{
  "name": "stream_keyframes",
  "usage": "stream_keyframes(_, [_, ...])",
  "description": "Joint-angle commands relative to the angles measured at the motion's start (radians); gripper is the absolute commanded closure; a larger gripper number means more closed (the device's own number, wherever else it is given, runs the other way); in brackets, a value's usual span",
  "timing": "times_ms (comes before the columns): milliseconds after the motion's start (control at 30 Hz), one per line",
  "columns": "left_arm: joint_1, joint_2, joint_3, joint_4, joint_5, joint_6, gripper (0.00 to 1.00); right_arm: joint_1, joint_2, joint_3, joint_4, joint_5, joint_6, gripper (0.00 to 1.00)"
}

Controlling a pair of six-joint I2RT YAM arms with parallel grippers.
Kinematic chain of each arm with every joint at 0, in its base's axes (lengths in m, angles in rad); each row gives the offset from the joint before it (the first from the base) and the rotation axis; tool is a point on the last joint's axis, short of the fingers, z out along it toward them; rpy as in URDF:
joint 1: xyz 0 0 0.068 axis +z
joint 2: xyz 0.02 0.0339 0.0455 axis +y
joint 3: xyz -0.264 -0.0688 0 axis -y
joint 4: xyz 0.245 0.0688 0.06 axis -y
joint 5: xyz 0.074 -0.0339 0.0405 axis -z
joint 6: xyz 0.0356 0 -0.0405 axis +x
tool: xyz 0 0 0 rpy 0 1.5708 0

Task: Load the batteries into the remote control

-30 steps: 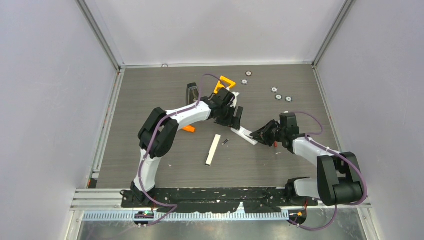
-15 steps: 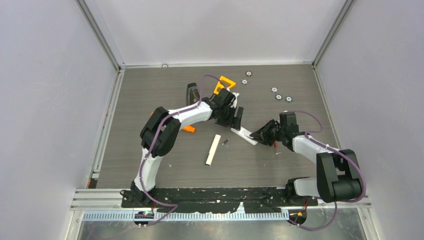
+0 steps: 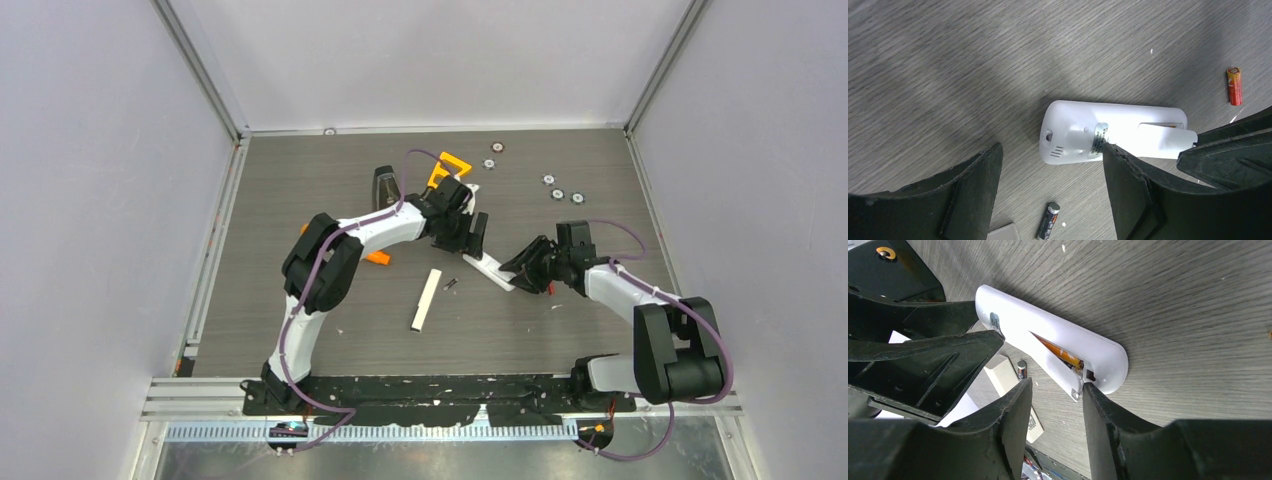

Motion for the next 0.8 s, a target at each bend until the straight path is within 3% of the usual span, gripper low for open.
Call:
stream_keyframes(0, [0.007,0.016,0.047,0.008,0.003,0.008,0.26,0.002,-0.026,0.037,-0.086,0.048,-0.022,0.52])
stream_keyframes(367, [0.009,0.034,0.063,-0.009,-0.001,0.016,0.28,0.002,-0.046,0.099,-0.154,0.037,-0.023,0.51])
stream_keyframes(767, [0.013,0.041,0.068,-0.010,0.012,0.022,0.28,0.002,-0.007,0.122,-0.143,0.060,-0.052,0.73])
